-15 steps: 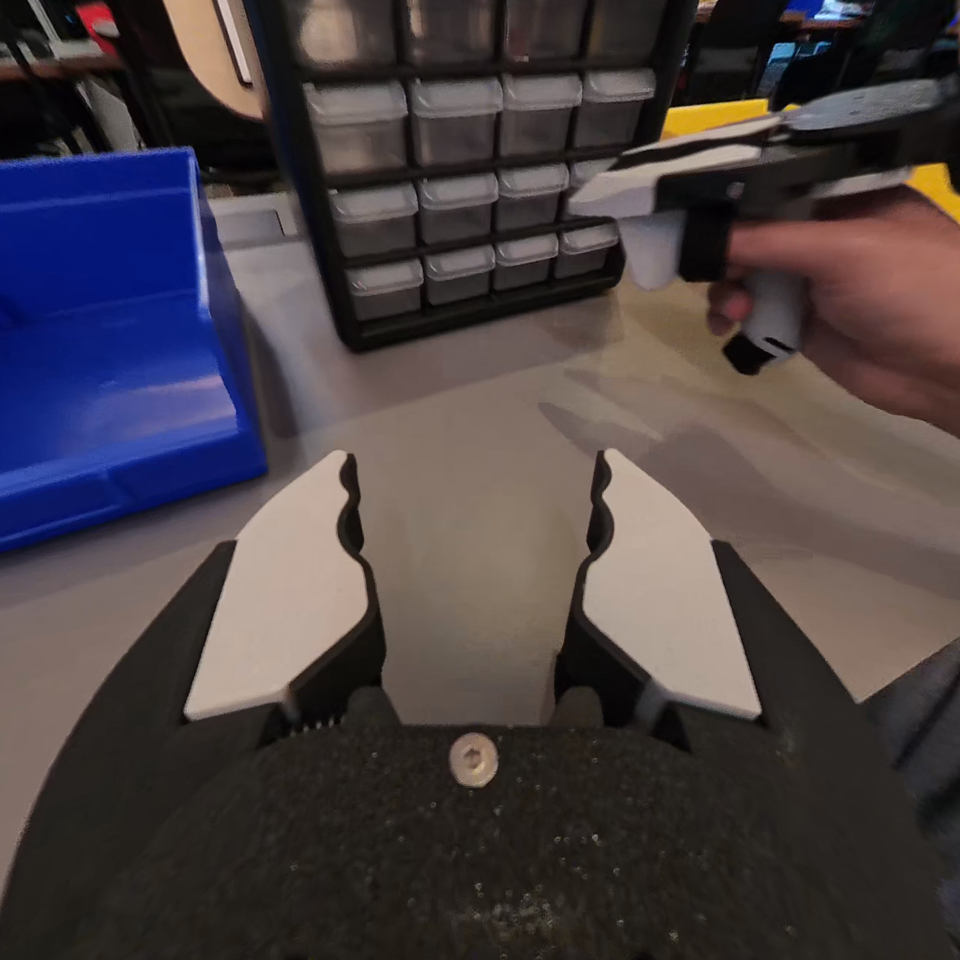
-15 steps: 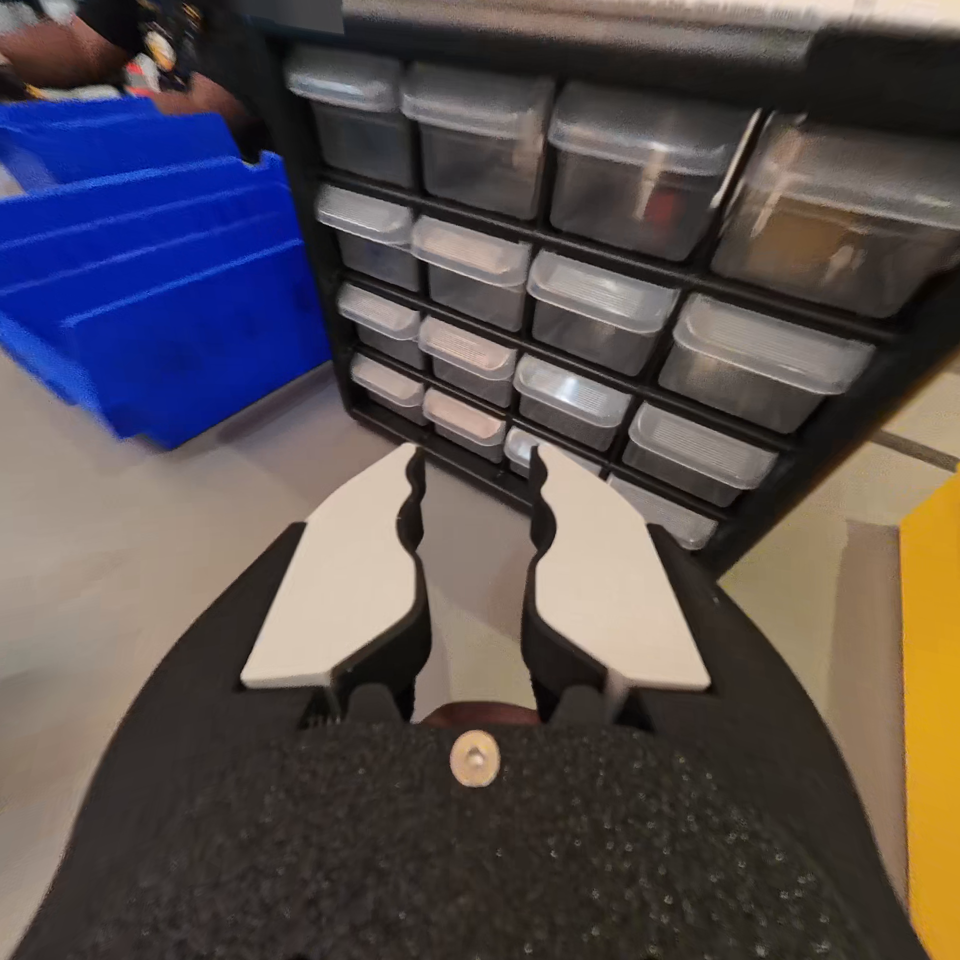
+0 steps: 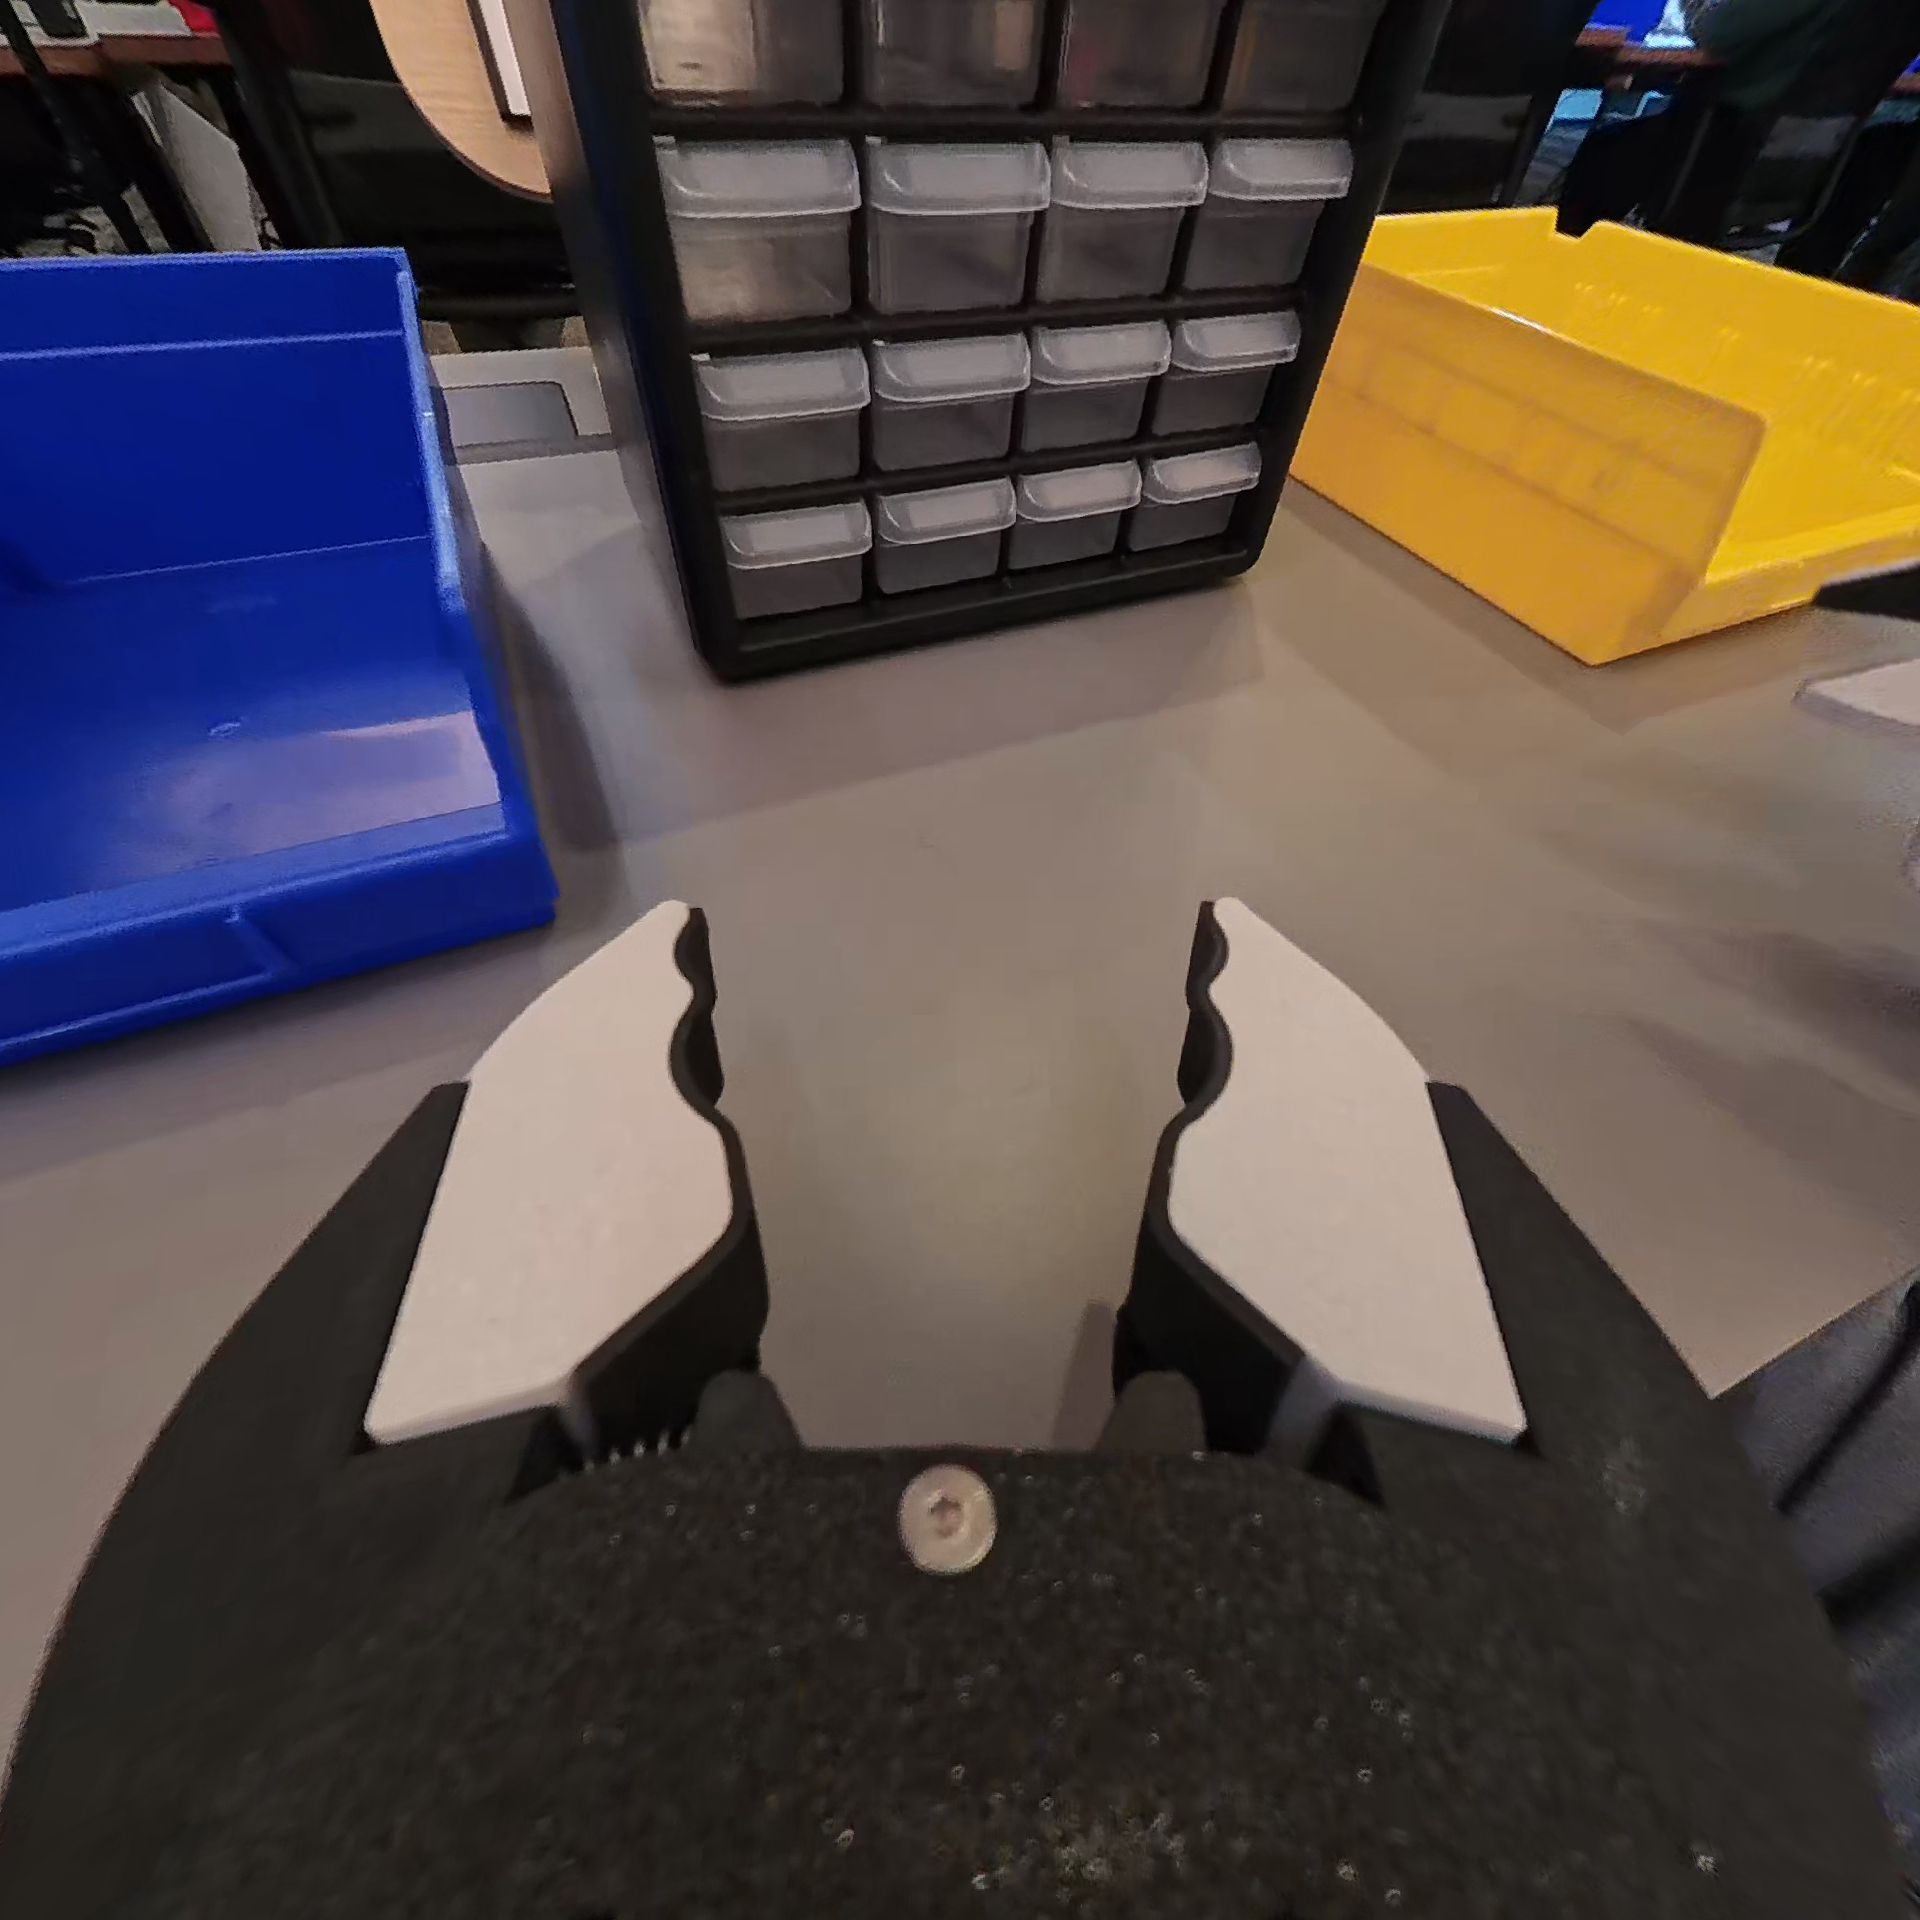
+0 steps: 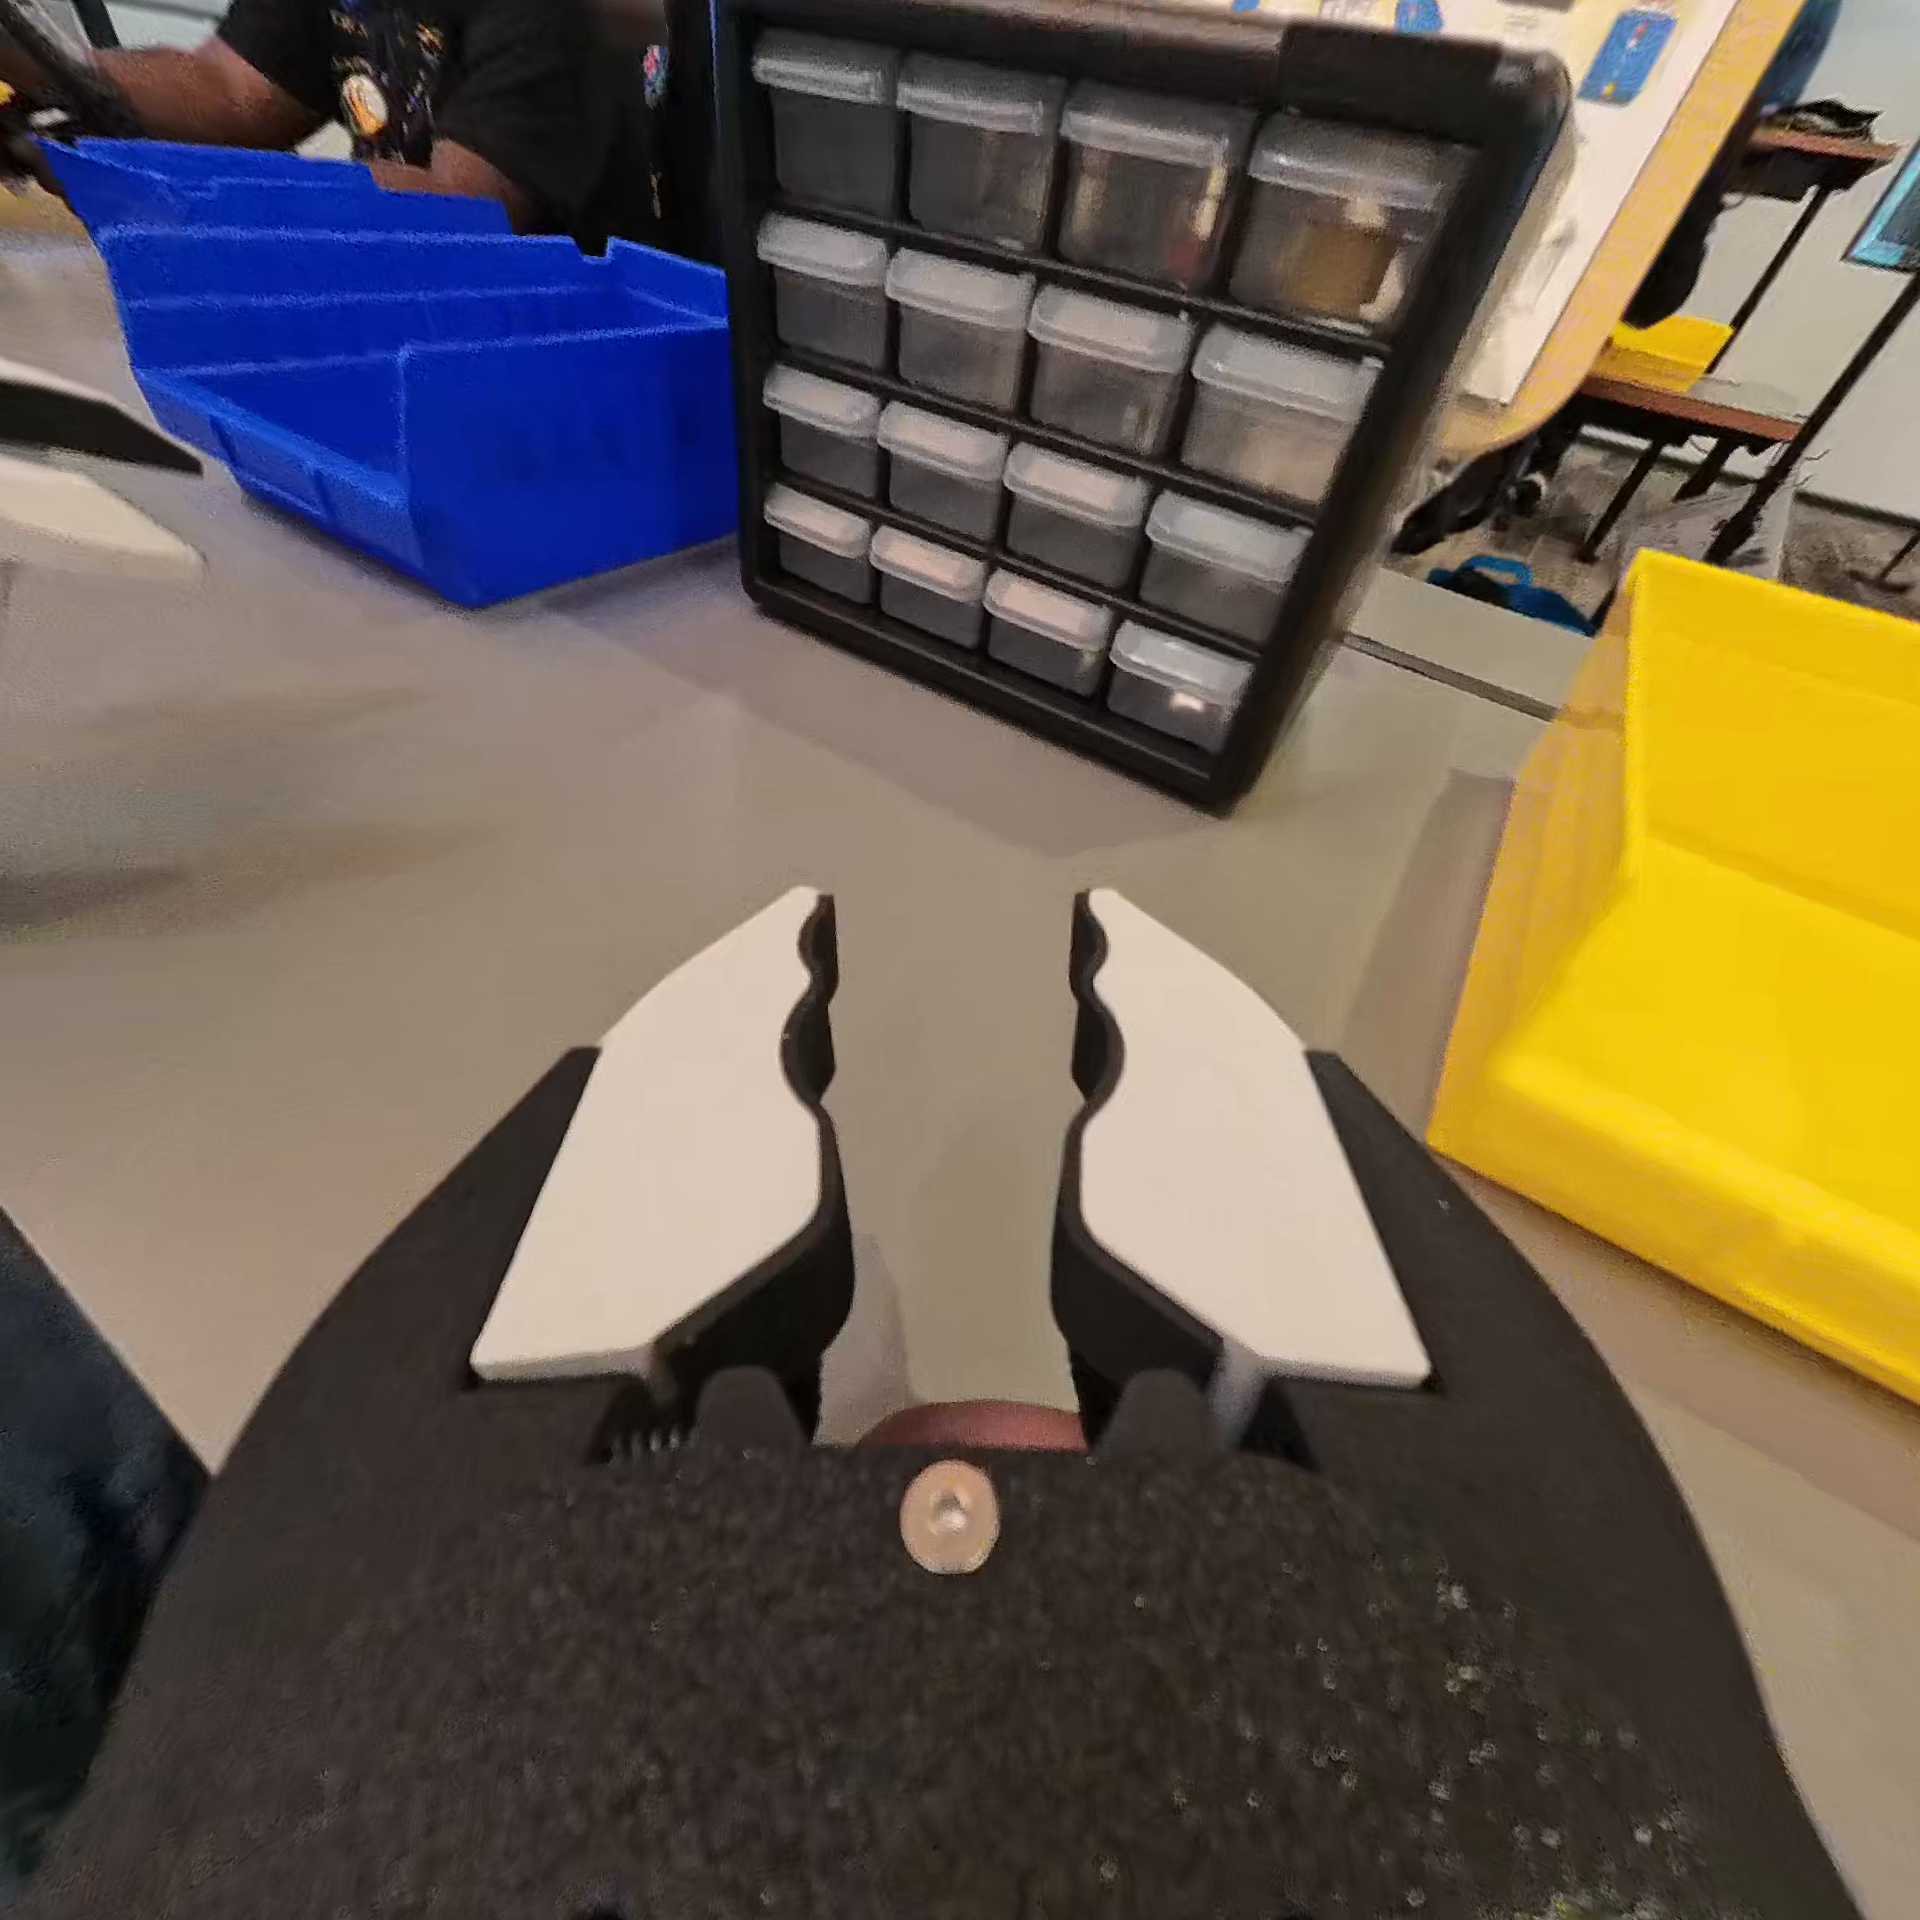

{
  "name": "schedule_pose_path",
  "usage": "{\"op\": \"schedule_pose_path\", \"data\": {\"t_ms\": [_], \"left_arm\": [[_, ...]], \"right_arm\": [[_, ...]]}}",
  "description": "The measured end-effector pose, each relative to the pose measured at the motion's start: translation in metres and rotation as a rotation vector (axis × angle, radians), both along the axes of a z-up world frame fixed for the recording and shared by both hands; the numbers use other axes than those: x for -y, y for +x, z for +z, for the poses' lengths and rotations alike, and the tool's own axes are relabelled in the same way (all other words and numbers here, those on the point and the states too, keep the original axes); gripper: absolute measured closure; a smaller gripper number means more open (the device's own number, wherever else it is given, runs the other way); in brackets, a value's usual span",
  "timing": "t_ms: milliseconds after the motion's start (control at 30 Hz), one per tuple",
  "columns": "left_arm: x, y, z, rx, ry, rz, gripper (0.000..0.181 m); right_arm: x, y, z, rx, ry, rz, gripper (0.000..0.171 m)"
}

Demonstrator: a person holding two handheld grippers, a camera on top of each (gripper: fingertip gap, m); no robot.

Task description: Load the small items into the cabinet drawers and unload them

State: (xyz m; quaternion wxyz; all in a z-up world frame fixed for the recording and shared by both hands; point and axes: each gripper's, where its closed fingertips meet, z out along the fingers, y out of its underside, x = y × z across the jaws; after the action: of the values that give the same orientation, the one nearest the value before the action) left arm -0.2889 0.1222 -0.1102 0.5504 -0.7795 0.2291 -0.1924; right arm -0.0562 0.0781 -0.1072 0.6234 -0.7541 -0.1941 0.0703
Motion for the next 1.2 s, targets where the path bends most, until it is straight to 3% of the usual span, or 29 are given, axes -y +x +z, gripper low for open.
{"op": "schedule_pose_path", "data": {"t_ms": [267,833,900,1033,1133,1200], "left_arm": [[0.003,0.005,-0.004,-0.009,-0.021,-0.02,0.102],[0.006,0.011,-0.01,-0.066,-0.01,-0.054,0.111],[-0.004,0.011,-0.006,-0.192,0.083,-0.044,0.123],[-0.041,0.029,0.021,-0.569,0.338,-0.008,0.114],[-0.074,0.06,0.056,-0.816,0.608,0.006,0.13],[-0.1,0.085,0.056,-0.989,0.683,-0.073,0.14]], "right_arm": [[-0.011,0.031,0.003,-0.033,0.047,-0.069,0.129],[-0.01,0.025,0.001,0.023,0.053,-0.063,0.13],[-0.009,0.024,0.001,-0.01,0.039,-0.065,0.13],[-0.008,0.019,0.001,-0.042,0.022,-0.047,0.129],[-0.009,0.017,-0.001,-0.022,0.021,-0.041,0.13],[-0.009,0.017,-0.001,-0.019,0.02,-0.04,0.13]]}}
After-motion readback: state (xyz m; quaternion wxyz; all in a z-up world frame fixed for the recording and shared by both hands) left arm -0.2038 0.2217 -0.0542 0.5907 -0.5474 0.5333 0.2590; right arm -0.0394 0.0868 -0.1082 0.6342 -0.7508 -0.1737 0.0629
